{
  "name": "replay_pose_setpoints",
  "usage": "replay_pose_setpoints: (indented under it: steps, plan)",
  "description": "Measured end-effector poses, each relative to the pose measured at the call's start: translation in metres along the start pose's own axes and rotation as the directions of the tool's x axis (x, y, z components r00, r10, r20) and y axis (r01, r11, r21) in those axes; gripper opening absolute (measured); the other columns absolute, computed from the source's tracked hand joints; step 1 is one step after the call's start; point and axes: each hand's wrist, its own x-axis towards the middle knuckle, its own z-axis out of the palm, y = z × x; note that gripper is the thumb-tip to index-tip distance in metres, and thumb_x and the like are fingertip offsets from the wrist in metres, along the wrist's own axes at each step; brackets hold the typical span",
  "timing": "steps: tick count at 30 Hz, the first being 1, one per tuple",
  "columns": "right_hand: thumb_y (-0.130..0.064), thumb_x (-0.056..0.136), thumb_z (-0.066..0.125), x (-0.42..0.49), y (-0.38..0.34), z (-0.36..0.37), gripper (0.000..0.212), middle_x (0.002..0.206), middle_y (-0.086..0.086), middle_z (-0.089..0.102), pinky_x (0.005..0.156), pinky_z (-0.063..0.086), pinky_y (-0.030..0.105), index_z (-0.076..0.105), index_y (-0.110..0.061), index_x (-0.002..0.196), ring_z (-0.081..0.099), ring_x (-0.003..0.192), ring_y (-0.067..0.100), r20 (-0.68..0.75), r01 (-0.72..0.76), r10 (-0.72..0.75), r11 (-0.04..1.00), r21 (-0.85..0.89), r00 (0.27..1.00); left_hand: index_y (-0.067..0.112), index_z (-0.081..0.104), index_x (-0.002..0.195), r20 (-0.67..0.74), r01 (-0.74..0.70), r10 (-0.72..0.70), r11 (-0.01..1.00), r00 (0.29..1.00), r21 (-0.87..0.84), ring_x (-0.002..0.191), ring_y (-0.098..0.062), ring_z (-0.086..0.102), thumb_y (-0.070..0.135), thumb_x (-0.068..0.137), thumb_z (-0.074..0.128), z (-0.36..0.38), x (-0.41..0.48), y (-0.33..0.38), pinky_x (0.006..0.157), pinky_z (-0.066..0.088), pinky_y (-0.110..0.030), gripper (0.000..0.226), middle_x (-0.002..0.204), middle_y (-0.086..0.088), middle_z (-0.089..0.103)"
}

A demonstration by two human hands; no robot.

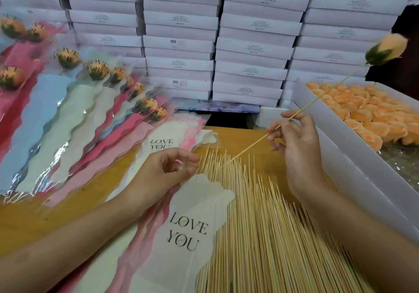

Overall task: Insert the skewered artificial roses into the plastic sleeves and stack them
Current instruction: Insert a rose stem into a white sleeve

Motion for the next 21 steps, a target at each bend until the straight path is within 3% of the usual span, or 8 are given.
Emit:
replay_pose_setpoints:
  steps: [3,5,8,12,21]
  plan:
    - [-0.002,0.102,0.037,-0.0011,0.0002,0.0004,0.022,0.068,-0.009,0.066,0.052,0.046,0.019,0.048,-0.02,0.096,0.058,0.06,0.006,0.017,-0.009,0.009,1.0,0.001,1.0,0.0,0.067,0.086,-0.031,-0.004,0.002,0.998,1.0,-0.062,0.03,-0.012,0.041,0.004,0.082,0.071,-0.0011,0.0002,-0.0004,0.034,0.032,-0.014,0.007,0.049,-0.005,0.054]
    - [-0.004,0.103,0.037,-0.0019,-0.0001,0.0013,0.021,0.069,-0.007,0.067,0.052,0.047,0.019,0.048,-0.02,0.094,0.059,0.06,0.006,0.039,-0.022,0.022,1.0,0.001,0.999,0.0,0.066,0.085,-0.043,-0.015,0.012,0.998,0.999,-0.058,0.031,-0.014,0.042,0.01,0.077,0.074,-0.0018,0.0015,-0.0013,0.035,0.034,-0.016,0.015,0.049,-0.008,0.052]
    - [-0.005,0.104,0.036,-0.003,0.0002,0.0026,0.022,0.072,-0.004,0.068,0.053,0.049,0.02,0.048,-0.019,0.093,0.061,0.061,0.007,0.074,-0.047,0.046,0.999,0.009,0.996,0.002,0.068,0.087,-0.041,-0.023,0.02,0.998,0.999,-0.063,0.039,-0.012,0.046,0.016,0.07,0.076,-0.0018,0.0019,-0.0016,0.038,0.04,-0.018,0.024,0.064,-0.018,0.058]
    - [-0.006,0.104,0.035,-0.004,0.0008,0.0038,0.022,0.072,-0.003,0.07,0.053,0.051,0.02,0.049,-0.019,0.092,0.063,0.061,0.008,0.106,-0.072,0.071,0.997,0.009,0.992,0.001,0.068,0.08,-0.025,-0.05,0.049,0.997,0.998,-0.054,0.036,-0.007,0.048,0.01,0.08,0.071,-0.0017,0.001,-0.0026,0.038,0.039,-0.014,0.009,0.06,-0.005,0.065]
    - [-0.009,0.105,0.034,-0.0061,0.0005,0.0068,0.022,0.071,0.001,0.071,0.054,0.053,0.022,0.051,-0.014,0.092,0.065,0.059,0.011,0.192,-0.24,0.225,0.969,0.062,0.955,-0.003,0.064,0.081,-0.035,-0.113,0.112,0.993,0.993,-0.033,0.035,-0.004,0.043,0.003,0.088,0.064,0.0007,0.001,-0.0022,0.038,0.035,-0.011,0.009,0.058,0.0,0.063]
